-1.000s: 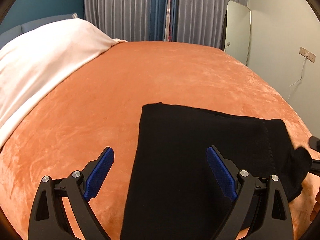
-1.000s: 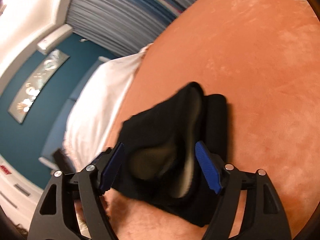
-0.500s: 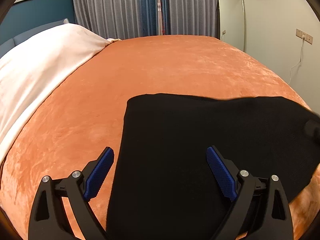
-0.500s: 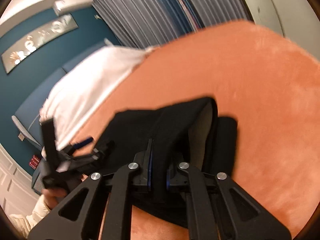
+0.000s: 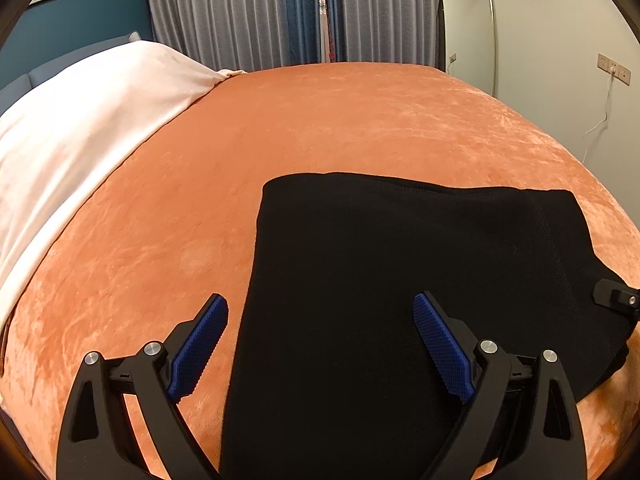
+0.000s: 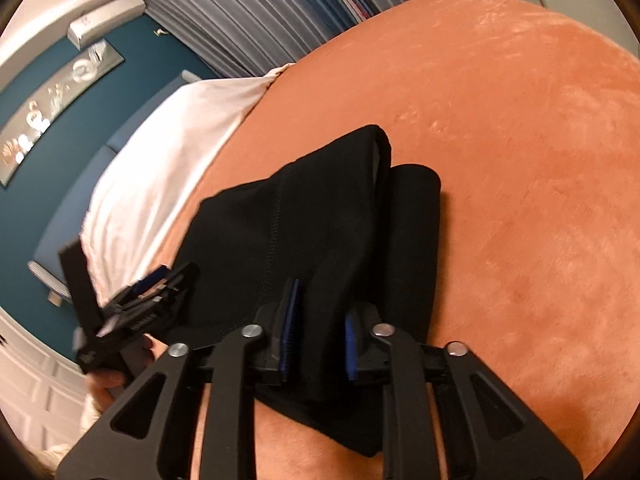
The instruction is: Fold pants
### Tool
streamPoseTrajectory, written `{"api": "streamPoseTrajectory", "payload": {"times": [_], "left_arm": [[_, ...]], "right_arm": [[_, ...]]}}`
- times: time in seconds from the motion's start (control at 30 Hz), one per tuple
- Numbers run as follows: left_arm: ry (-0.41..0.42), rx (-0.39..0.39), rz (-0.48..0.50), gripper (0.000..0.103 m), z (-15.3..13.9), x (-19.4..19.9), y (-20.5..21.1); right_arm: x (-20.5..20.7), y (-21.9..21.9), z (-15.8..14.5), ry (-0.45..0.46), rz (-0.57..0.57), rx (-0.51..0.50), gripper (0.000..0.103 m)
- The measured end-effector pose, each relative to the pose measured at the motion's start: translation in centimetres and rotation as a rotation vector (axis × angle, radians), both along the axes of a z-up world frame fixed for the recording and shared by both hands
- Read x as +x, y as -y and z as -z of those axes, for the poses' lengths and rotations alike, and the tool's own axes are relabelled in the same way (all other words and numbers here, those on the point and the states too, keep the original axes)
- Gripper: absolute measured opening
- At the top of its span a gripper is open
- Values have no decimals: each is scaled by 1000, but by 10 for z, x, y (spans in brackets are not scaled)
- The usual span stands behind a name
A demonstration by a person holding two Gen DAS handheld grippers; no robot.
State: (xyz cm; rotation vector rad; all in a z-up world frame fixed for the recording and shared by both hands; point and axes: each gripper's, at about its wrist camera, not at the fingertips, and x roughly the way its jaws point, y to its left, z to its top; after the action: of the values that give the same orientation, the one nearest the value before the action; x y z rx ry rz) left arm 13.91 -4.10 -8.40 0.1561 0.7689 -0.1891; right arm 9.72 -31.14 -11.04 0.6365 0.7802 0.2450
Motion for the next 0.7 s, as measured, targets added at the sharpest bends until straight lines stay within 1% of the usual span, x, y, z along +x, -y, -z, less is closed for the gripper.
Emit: {"api": "streamPoseTrajectory", "payload": {"times": [0.07, 0.13, 0.17, 0.2, 0.23, 0.27, 0.37, 0.47, 0.53, 0.57, 0.6, 0.63, 0.67, 0.7], "left_arm": [[0, 5, 2, 92, 0, 0, 0], [6, 6, -2, 92, -2, -1, -2], [12, 2, -8, 92, -4, -2, -5], [15, -3, -13, 92, -5, -1, -7], [16, -9, -21, 92, -6, -1, -11], [14, -18, -31, 92, -8, 0, -15], [1, -47, -63, 92, -10, 4, -27], [0, -62, -99, 92, -12, 7, -41], [2, -74, -123, 92, -14, 9, -49], [2, -85, -139, 92, -15, 11, -55], [1, -98, -153, 92, -16, 12, -61], [-3, -120, -169, 92, -17, 14, -67], [-7, -134, -177, 92, -17, 15, -71], [-12, -151, -190, 92, -16, 16, -76]], "right_arm": [[-3, -1, -3, 7, 29, 0, 25], [-14, 4, -8, 38, 69, -23, 26], [-16, 5, -13, 55, 86, -36, 30], [-17, 5, -15, 62, 96, -37, 38], [-17, 5, -14, 56, 103, -34, 43], [-15, 4, -13, 49, 100, -32, 44], [-6, -7, -8, 17, 77, -80, 44], [0, -19, -6, 16, 53, -118, 44], [2, -32, -7, 21, 20, -162, 44], [3, -36, -7, 26, 17, -180, 37], [4, -41, -8, 27, 17, -207, 24], [4, -43, -9, 32, 19, -213, 20], [3, -42, -13, 48, 25, -191, 15], [0, -38, -19, 65, 32, -169, 13]]}}
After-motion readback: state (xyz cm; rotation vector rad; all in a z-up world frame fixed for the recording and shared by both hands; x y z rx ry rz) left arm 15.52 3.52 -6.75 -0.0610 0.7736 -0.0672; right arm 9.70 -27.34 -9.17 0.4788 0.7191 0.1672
